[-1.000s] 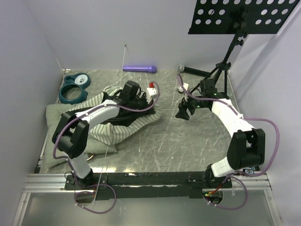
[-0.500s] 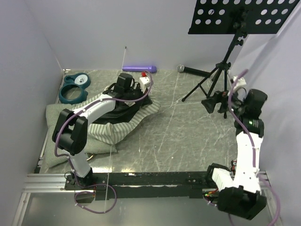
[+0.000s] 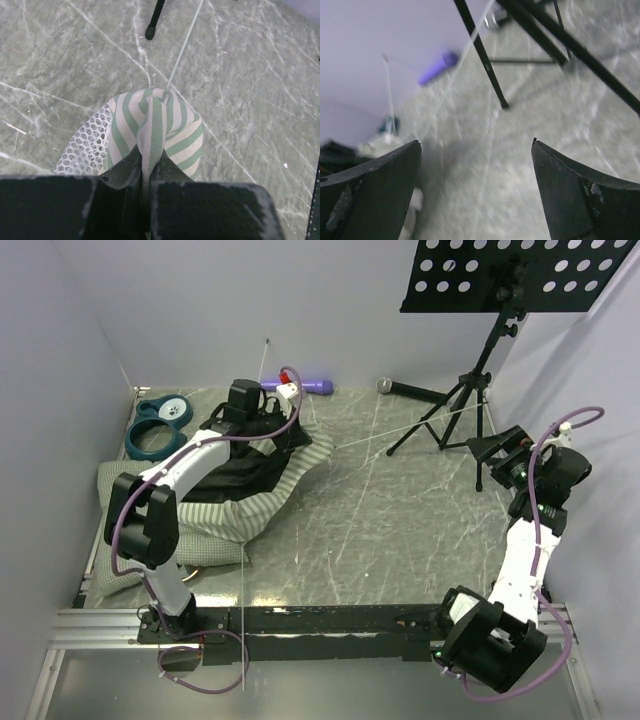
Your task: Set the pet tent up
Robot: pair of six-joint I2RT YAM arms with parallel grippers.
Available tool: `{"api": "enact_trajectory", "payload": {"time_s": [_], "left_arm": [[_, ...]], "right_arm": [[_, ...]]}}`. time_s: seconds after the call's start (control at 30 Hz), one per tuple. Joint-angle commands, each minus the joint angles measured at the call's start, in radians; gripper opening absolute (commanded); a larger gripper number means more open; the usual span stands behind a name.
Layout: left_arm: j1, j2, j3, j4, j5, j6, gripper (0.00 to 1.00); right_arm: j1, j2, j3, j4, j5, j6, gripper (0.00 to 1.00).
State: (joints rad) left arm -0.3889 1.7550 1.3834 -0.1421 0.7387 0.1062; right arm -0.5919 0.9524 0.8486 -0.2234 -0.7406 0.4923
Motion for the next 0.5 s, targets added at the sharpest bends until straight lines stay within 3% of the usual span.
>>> {"api": "enact_trajectory", "payload": {"time_s": [0.0, 0.47], "left_arm": [[-0.002, -0.092, 0.008, 0.036, 0.074, -0.029, 0.01], [-0.002, -0.160, -0.012, 0.010, 0.139, -0.014, 0.01]], "right_arm": [[0.003, 0.002, -0.062, 0.373, 0.047, 0.288, 0.94], [0.089, 0.158, 0.018, 0.594, 0.165, 0.341, 0.84]]}}
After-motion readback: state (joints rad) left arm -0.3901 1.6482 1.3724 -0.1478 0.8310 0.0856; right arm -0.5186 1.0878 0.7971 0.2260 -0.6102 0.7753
